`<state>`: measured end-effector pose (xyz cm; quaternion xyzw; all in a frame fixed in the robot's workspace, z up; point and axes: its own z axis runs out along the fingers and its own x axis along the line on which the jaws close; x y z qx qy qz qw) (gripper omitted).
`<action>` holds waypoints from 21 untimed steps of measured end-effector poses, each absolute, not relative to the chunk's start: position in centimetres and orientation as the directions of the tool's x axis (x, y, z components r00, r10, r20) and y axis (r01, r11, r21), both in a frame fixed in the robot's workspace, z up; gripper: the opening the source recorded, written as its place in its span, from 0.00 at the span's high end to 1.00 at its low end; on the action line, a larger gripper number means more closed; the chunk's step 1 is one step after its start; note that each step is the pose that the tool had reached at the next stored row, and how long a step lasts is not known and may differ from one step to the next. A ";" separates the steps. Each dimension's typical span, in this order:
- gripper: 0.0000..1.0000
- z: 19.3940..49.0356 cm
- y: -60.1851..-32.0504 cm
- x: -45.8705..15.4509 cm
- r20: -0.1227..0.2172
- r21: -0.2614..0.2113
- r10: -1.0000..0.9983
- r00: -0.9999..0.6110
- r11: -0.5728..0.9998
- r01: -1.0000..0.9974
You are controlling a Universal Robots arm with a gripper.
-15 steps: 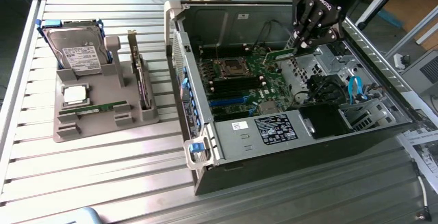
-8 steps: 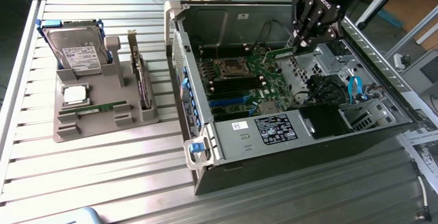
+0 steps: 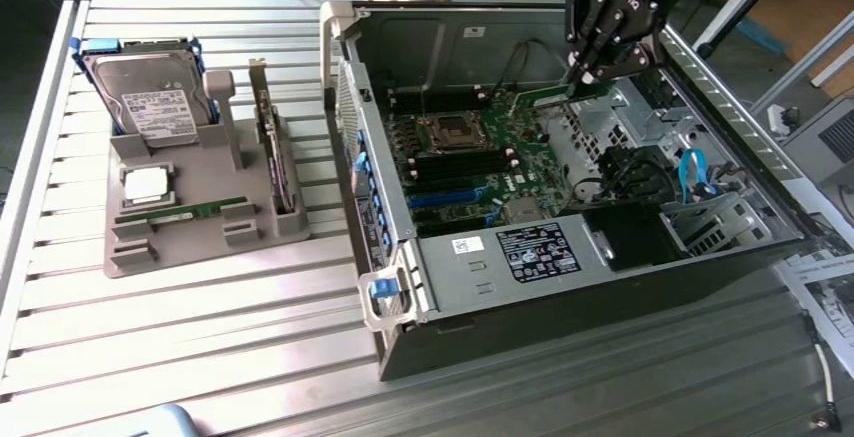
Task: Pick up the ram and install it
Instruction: 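Pick up the ram and move it above insertion slot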
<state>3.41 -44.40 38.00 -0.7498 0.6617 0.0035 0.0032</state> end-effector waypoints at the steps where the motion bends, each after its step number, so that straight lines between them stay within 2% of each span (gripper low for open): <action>1: 0.86 38.0 -44.3 3.4 -0.010 0.000 -0.992 0.124 -0.124 -0.992; 21: 0.86 38.0 -42.8 3.5 -0.010 0.000 -0.992 0.124 -0.124 -0.992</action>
